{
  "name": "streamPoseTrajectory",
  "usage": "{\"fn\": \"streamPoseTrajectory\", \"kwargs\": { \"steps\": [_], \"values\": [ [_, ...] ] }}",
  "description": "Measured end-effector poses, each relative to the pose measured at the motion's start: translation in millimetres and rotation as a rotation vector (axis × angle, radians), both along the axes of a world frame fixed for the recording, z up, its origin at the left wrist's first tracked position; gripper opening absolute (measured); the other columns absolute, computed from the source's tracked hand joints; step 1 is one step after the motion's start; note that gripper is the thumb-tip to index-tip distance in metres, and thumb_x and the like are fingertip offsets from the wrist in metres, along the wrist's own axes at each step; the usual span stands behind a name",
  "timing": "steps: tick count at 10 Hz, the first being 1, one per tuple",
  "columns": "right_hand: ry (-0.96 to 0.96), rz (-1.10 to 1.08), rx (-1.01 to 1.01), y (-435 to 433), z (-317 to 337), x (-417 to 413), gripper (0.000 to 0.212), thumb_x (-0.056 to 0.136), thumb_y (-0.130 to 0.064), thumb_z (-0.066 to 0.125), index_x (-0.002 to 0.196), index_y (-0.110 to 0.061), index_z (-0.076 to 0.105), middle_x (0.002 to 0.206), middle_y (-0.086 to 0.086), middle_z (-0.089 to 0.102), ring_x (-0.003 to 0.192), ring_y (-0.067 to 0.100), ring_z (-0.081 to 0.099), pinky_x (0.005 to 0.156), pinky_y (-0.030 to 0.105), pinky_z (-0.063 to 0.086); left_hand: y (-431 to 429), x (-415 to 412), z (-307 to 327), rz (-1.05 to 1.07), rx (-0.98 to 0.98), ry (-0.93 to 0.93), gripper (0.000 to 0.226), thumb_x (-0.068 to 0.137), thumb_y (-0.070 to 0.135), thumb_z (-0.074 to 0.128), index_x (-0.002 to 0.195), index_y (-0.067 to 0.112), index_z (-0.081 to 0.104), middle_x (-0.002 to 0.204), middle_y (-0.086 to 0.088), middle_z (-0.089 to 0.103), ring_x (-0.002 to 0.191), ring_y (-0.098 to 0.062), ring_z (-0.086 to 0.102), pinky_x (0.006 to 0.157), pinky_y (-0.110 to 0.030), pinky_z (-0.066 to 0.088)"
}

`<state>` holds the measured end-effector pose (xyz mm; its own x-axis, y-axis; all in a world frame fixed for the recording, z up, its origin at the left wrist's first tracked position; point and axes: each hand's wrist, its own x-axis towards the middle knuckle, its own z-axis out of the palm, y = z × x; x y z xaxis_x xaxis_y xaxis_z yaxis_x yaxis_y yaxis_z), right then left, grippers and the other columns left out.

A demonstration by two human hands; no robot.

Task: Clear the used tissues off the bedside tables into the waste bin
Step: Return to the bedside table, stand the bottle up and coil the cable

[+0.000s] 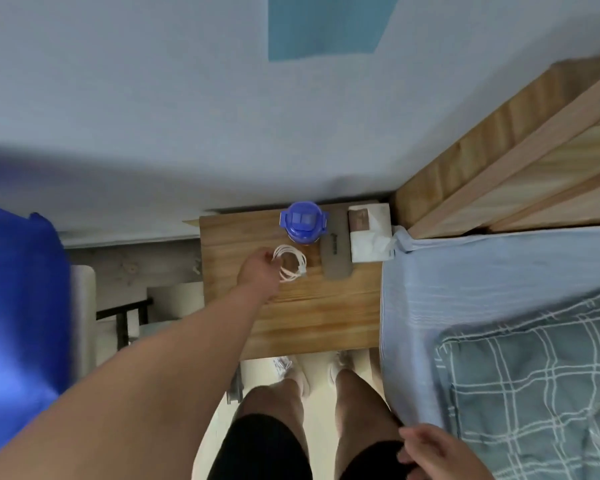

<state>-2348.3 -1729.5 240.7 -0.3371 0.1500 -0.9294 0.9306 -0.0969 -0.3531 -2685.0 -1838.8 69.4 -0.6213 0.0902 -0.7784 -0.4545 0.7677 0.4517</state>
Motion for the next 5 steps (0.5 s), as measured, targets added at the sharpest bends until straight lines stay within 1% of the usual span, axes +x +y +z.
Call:
{"fn": "streamPoseTrajectory", "kwargs": {
  "steps": [1, 2, 3, 4, 5],
  "values": [
    [-0.035, -0.132, 0.128, -7, -9, -7, 0.029, 0.093, 0.030, 0.046, 0.085, 0.017, 0.071, 0.043, 0.029, 0.060, 0.027, 0.023, 0.052, 0.069, 0.010, 0.045, 5, -8, -14, -0.125, -0.043, 0.092, 0.022, 0.101, 0.033, 0.062, 0.116, 0.021, 0.074, 0.112, -0.005, 0.076, 0.104, -0.034, 0.073, 0.085, -0.033, 0.055],
    [-0.125, -0.204, 0.053, -5, -15, -10, 0.020, 0.096, 0.000, 0.068, 0.087, -0.013, 0.080, 0.066, 0.010, 0.078, 0.045, 0.019, 0.069, 0.043, 0.017, 0.048, 7, -14, -21, -0.141, -0.057, 0.089, 0.031, 0.093, 0.044, 0.067, 0.121, 0.029, 0.074, 0.128, -0.006, 0.071, 0.105, -0.027, 0.071, 0.095, -0.035, 0.056],
    [-0.150, -0.230, 0.075, 1, -11, -20, 0.014, 0.098, -0.011, 0.067, 0.100, -0.020, 0.078, 0.079, 0.004, 0.080, 0.058, 0.023, 0.073, 0.049, 0.027, 0.051, -2, -11, -6, -0.179, -0.065, 0.058, 0.047, 0.094, 0.047, 0.068, 0.133, 0.023, 0.067, 0.138, -0.009, 0.066, 0.111, -0.030, 0.068, 0.091, -0.032, 0.052],
    [-0.101, -0.193, 0.045, 14, 11, -40, 0.013, 0.100, -0.010, 0.065, 0.106, -0.015, 0.075, 0.081, 0.005, 0.080, 0.060, 0.023, 0.072, 0.050, 0.032, 0.051, -25, -13, 35, -0.220, -0.101, 0.054, 0.042, 0.103, 0.041, 0.059, 0.133, 0.014, 0.068, 0.134, -0.014, 0.071, 0.111, -0.033, 0.069, 0.088, -0.030, 0.050],
    [0.103, -0.179, 0.111, 36, 67, -76, 0.017, 0.098, -0.014, 0.067, 0.103, -0.027, 0.077, 0.083, 0.006, 0.080, 0.062, 0.022, 0.072, 0.053, 0.033, 0.053, -62, 14, 105, -0.243, -0.062, -0.036, 0.035, 0.105, 0.044, 0.056, 0.129, 0.024, 0.070, 0.123, -0.006, 0.076, 0.107, -0.026, 0.071, 0.094, -0.035, 0.057]
  ]
}}
